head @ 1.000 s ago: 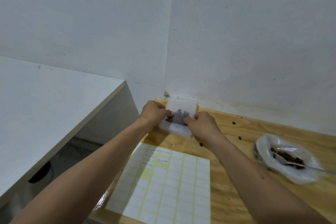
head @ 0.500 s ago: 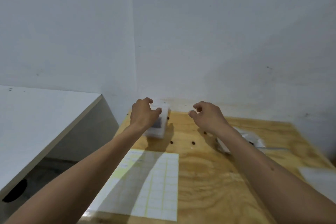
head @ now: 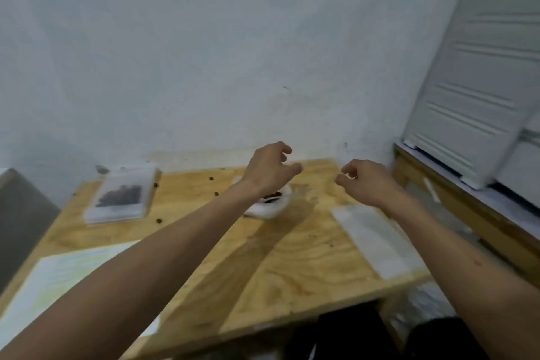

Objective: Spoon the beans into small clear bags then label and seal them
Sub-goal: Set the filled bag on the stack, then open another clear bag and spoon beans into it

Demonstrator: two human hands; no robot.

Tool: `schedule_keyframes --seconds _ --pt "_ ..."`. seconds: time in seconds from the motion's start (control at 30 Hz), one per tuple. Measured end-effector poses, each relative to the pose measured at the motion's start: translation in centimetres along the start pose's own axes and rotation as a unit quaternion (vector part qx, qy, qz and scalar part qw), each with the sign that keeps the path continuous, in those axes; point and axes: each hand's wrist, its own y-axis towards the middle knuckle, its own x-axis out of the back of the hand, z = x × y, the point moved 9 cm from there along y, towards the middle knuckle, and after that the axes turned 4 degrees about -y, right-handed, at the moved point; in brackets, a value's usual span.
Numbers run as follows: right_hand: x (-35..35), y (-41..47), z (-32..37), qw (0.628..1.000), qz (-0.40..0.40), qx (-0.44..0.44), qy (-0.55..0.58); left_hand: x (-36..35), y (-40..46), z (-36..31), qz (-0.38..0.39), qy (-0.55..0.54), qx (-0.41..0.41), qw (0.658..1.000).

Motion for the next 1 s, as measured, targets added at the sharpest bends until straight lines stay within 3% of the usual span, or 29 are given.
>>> schedule_keyframes --seconds 0.17,0.27,0.37,0.43,0.63,0.8,0.9,1.0 --pt "-1.0 -2.3 -8.6 0.995 0.060 -0.072 -0.020 -8.9 0.1 -4.7 0.079 0.001 -0.046 0.996" --pt "-3.1 -3.2 -11.5 0.986 0.105 -0.114 -0.056 -14.4 -0.4 -4.9 0.162 0.095 -0.053 0.981" --pt "-4.2 -3.8 -12.3 0.982 0.119 -0.125 -0.078 -18.1 -1.1 -3.1 0.243 0.221 -0.033 0.944" --pt "-4.2 -3.7 -12.3 0.984 0.101 -0.125 -0.071 -18.7 -1.4 -2.0 0.264 0.224 -0.001 0.938" --pt "-2.3 -3.3 -12.1 0.991 0.012 -0.131 -0.035 -18.3 -1.5 -1.9 0.243 0.175 0.010 0.954" --pt "-1.9 -3.4 -11.7 0.991 -0.017 -0.132 -0.022 -18.1 -1.8 -1.6 0.223 0.149 0.007 0.963" --pt "-1.6 -2.9 -12.0 0.985 -0.042 -0.123 0.112 -17.8 -1.9 -1.8 0.194 0.138 -0.014 0.971" --pt "-1.1 -2.7 -11.9 0.942 -0.031 -0.136 0.305 -15.6 -1.1 -3.2 0.115 0.089 -0.056 0.988"
